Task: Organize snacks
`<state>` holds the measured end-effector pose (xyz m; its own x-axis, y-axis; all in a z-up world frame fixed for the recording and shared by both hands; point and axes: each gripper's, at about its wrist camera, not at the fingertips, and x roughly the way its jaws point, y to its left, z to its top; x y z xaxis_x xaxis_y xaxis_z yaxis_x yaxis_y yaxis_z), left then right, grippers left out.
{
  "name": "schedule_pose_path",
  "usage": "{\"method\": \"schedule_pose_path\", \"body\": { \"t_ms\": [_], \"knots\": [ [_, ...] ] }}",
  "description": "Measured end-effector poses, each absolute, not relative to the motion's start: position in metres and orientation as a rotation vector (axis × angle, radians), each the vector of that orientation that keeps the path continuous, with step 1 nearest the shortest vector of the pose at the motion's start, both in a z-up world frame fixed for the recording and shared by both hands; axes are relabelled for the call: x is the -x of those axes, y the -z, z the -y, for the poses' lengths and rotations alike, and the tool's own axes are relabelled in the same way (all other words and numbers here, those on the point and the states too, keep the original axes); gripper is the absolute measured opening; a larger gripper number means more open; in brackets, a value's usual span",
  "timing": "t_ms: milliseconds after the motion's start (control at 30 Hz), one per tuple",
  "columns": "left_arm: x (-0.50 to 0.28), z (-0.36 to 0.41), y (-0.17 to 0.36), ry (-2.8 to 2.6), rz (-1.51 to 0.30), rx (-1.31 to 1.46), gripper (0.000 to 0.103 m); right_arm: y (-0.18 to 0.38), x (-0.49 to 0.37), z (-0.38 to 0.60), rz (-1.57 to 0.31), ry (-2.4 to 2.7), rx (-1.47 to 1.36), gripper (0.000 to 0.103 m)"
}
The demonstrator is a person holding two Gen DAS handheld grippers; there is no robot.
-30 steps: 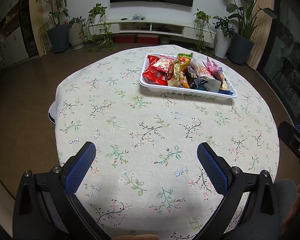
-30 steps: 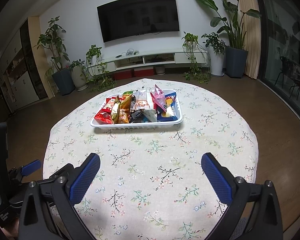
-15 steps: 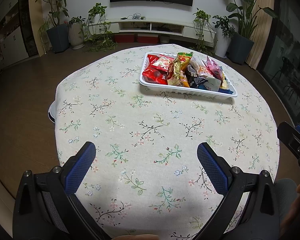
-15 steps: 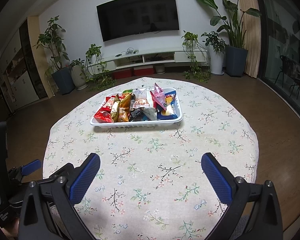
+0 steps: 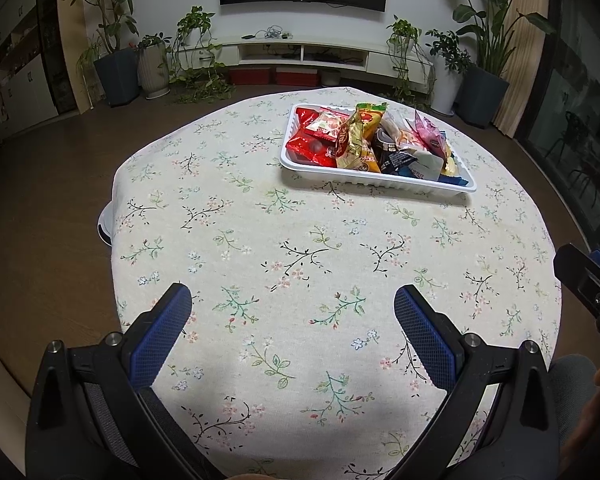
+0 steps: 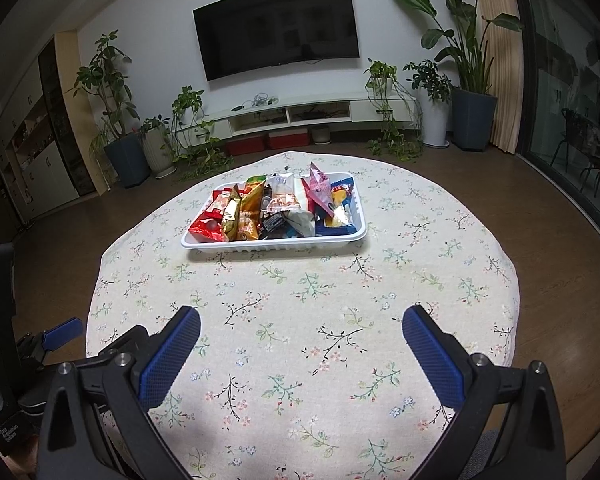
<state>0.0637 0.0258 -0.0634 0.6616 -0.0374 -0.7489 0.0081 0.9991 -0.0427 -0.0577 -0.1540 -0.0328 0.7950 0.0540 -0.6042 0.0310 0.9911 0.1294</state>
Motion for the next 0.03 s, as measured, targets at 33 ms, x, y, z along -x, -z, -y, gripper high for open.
{"method": "schedule_pose_path", "body": {
  "t_ms": [33],
  "knots": [
    [-0.0644,-0.0259,0.0629,0.028,-0.847,0.036,0.103,0.0345,0.0589,0.1535,-0.654,-0.012,-0.137,0.103]
  ]
}}
